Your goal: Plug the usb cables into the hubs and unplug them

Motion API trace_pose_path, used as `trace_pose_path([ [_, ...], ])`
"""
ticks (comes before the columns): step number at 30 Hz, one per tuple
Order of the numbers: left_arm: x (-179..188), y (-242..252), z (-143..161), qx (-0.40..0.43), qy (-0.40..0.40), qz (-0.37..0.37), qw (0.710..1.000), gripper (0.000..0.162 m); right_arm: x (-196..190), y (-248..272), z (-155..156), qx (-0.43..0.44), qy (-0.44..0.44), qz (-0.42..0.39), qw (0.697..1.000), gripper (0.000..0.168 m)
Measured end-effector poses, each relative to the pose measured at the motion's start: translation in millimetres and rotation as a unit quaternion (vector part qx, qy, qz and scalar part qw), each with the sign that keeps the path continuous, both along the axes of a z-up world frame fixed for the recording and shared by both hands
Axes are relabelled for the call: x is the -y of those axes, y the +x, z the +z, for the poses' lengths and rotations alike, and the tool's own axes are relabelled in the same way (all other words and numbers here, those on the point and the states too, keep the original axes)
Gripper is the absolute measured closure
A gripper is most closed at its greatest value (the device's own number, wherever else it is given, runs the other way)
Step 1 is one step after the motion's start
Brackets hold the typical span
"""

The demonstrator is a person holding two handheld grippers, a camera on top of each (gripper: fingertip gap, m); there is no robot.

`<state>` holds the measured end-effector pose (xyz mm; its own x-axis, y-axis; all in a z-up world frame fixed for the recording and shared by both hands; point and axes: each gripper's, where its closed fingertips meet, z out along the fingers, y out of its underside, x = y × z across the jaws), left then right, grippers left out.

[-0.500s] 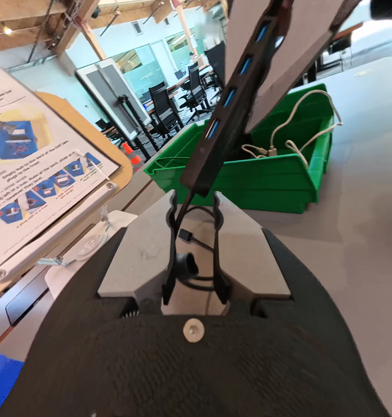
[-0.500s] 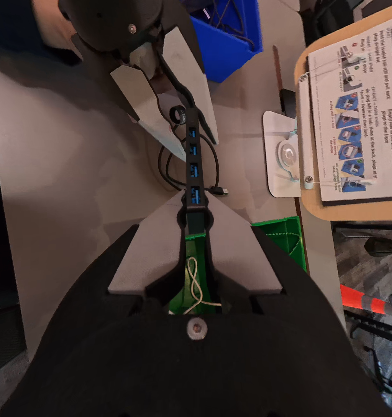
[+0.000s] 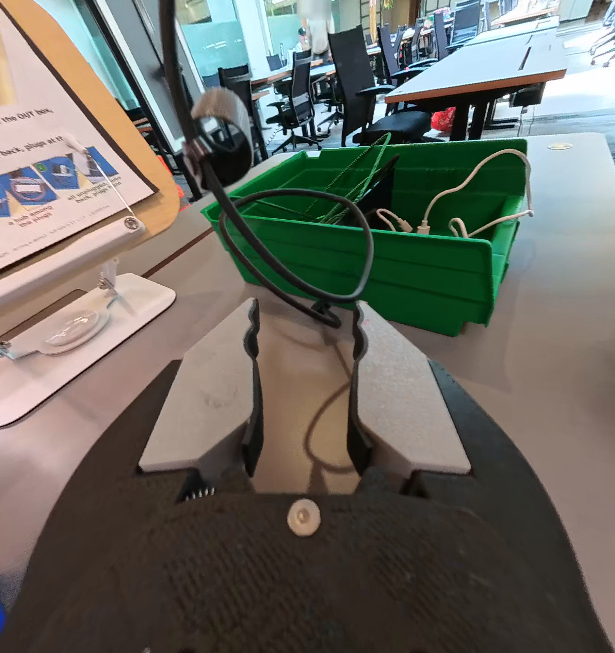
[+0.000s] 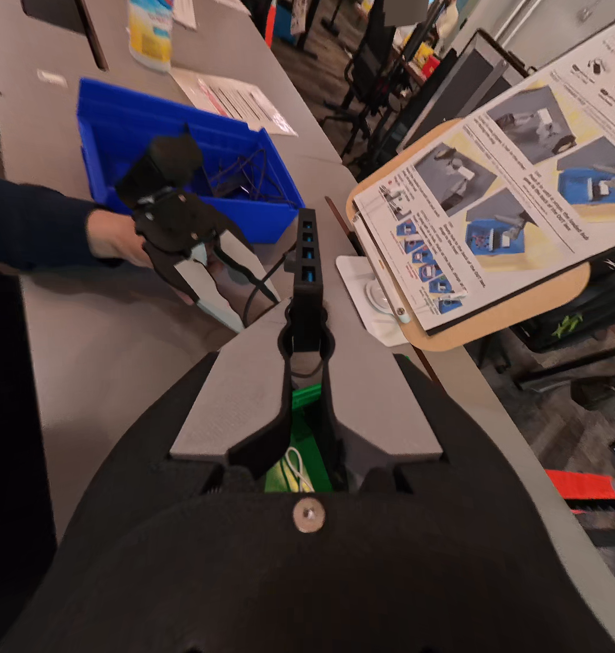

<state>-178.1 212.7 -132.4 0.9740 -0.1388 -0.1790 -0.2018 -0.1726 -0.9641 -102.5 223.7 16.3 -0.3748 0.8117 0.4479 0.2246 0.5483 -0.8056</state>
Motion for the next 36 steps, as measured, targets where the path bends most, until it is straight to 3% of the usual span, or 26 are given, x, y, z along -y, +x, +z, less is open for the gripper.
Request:
trace_pose_path([
  [4,-2,16,-1,0.026,0.0,-0.036,0.999,0.117,19,3,6,-0.014,-0.038,0.03,0.999,0.16],
  [8,4,31,10,0.037,0.021,-0.084,0.996,0.162,25,-2,-11,0.007,-0.082,0.046,0.995,0.16],
  [17,13,30,31,0.091,0.057,-0.108,0.988,0.162,14,-24,-102,0.067,-0.07,0.021,0.995,0.16],
  [22,11,37,19,0.095,0.021,-0.124,0.987,0.162,23,-36,-118,0.048,-0.043,0.024,0.998,0.16],
  [28,9,34,-3,0.159,-0.053,-0.126,0.978,0.162,25,-36,-125,0.038,0.079,0.021,0.996,0.16],
  [32,7,25,-7,0.181,-0.062,-0.103,0.976,0.162,33,-27,-128,0.082,0.03,0.041,0.995,0.16],
  [36,10,34,-9,0.178,-0.075,-0.126,0.973,0.162,33,-33,-120,0.056,0.0,0.033,0.998,0.16],
])
